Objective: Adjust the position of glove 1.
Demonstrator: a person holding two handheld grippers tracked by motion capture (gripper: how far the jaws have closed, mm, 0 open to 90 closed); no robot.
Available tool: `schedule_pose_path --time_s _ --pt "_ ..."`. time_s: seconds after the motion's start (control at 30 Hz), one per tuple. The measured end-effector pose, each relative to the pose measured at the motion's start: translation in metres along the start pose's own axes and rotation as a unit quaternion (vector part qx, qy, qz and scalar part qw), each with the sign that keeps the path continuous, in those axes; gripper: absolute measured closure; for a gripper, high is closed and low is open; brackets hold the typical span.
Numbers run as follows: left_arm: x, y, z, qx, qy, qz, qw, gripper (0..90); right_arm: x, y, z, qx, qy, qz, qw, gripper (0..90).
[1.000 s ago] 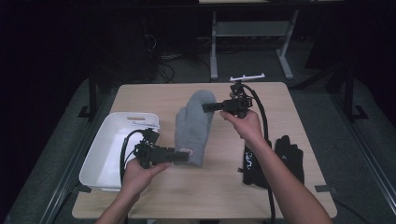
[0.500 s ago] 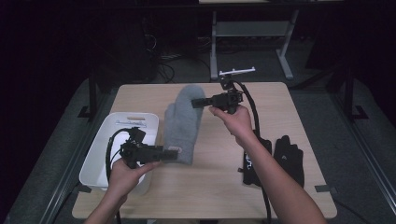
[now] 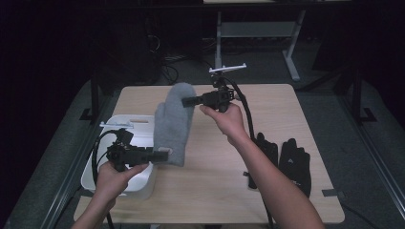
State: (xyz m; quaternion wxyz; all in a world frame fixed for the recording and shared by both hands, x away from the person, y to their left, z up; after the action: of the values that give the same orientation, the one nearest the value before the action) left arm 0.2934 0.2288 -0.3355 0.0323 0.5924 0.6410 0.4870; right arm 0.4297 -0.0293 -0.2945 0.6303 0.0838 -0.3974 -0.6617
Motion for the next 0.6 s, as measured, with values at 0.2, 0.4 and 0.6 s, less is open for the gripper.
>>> schedule_pose_path --time_s 0.2,0.4,0.6 --pt "0.016 -0.001 0.009 0.007 0.007 -0.012 0.9999 44.1 -0.016 0.007 0.008 0.002 0.005 0.001 1.0 74.6" --pt "0.03 -0.003 0.015 0.009 0.016 -0.017 0.9997 44.1 -0.031 0.013 0.015 0.004 0.01 0.006 0.9999 74.5" --pt "0.043 -0.004 0.02 0.009 0.023 -0.023 0.9994 44.1 -0.044 0.018 0.022 0.005 0.018 0.007 0.9998 74.5"
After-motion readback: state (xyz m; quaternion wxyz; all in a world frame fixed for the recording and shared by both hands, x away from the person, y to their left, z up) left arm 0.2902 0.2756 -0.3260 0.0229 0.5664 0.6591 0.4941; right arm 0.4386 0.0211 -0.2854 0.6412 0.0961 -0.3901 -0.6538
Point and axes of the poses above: each handheld gripper's, and its own axes: x roughly backward along the jaws, y roughly out of its top, z roughly to its left, the point moved 2 cm from there along -x, roughly forward along the jaws, and after that the axes turned 3 degrees about -x, right-handed, at the moved point
